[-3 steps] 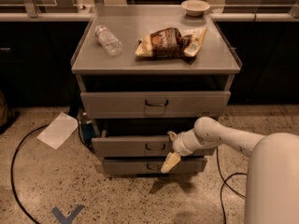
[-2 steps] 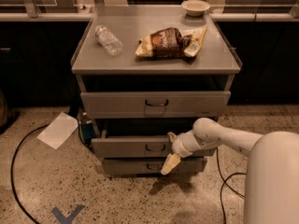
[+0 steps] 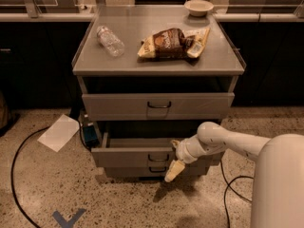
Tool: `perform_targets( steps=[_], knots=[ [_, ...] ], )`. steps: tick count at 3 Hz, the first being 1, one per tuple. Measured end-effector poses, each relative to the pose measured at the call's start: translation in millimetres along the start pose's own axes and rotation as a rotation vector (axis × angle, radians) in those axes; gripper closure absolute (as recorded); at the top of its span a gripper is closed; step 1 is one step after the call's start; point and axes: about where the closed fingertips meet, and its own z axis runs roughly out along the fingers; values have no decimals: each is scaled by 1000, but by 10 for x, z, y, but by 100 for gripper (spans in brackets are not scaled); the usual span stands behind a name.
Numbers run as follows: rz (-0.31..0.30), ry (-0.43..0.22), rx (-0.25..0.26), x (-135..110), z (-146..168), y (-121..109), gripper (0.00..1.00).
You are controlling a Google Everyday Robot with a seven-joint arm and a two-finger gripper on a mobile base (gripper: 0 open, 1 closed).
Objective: Open middle drawer
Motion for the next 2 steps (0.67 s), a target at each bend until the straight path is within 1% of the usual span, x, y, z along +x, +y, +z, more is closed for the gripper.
perform_targets(
  steps=[1,2],
  knots=[
    [5,0,-6,12,21,10,0],
    [5,3,-48,63,56,170,0]
  ],
)
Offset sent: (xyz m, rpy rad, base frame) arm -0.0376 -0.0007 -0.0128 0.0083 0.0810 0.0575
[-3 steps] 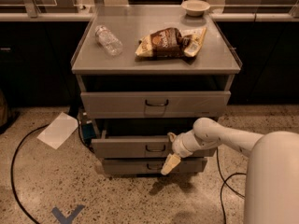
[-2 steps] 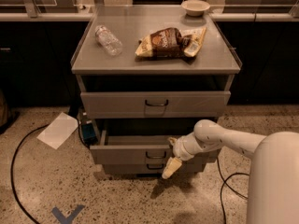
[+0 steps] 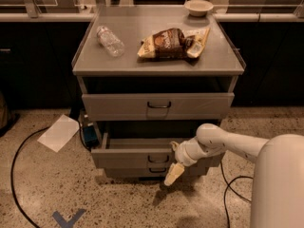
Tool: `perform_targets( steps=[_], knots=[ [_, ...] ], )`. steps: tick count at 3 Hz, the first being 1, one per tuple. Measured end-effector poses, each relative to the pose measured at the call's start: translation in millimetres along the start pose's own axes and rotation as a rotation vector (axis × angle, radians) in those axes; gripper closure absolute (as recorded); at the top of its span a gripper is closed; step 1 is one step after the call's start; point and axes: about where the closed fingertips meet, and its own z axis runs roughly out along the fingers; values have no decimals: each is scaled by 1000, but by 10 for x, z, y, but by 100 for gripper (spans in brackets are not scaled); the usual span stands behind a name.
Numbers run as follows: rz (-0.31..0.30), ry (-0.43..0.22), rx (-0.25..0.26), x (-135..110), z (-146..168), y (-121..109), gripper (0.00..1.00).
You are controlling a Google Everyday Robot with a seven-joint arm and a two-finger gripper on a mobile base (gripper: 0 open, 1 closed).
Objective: Open middle drawer
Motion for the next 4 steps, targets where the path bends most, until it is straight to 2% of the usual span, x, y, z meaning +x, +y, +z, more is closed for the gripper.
perform_targets(
  steps=[1,2,4],
  knots=[
    [0,0,0,-26,-34,4,0],
    [0,2,-56,-26,-73,281,0],
    [-22,29,-71,-64,-191,357,0]
  ],
)
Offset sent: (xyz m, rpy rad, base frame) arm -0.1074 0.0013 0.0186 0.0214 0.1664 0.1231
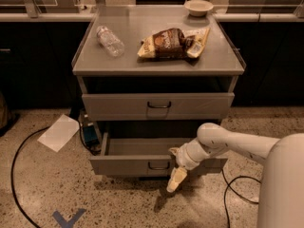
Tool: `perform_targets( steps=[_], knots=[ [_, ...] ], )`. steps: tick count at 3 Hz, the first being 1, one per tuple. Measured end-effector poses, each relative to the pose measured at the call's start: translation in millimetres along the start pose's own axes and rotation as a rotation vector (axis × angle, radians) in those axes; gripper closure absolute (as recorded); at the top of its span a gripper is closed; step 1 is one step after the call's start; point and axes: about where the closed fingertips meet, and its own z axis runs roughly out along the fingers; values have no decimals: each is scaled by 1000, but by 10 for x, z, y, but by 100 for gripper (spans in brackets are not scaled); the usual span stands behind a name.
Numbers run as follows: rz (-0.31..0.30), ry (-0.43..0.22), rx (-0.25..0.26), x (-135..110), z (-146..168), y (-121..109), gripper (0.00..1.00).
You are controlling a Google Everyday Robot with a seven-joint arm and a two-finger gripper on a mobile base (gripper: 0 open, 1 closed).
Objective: Open middle drawer
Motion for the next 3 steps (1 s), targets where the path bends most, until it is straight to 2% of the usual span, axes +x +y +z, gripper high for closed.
perform_targets(
  steps=[1,2,3],
  knots=[
    [-3,13,-28,-31,-211,262,0],
    [3,37,-83,-32,-354,581,0],
    [1,39,-87,-35,-358,599,0]
  ],
)
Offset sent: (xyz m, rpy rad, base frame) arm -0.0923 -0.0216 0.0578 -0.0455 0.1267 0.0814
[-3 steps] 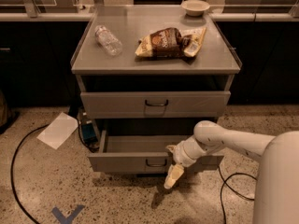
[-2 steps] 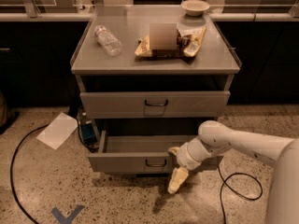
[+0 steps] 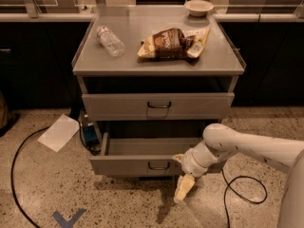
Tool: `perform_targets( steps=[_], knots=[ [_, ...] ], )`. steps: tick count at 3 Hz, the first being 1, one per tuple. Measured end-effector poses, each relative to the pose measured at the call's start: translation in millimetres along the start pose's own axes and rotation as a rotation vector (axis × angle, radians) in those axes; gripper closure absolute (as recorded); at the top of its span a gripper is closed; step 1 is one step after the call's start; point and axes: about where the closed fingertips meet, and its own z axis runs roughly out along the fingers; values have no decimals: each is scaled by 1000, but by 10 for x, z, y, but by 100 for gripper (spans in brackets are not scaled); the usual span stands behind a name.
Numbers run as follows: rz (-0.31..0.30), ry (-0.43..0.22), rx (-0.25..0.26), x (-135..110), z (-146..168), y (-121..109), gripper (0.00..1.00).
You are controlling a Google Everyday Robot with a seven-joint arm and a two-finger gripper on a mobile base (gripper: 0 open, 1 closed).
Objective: Open middle drawer
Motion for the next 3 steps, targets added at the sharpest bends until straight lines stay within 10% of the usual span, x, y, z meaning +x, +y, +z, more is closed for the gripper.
perform_targets(
  steps=[3],
  knots=[
    [-22,38,27,41,32,-479,0]
  ],
)
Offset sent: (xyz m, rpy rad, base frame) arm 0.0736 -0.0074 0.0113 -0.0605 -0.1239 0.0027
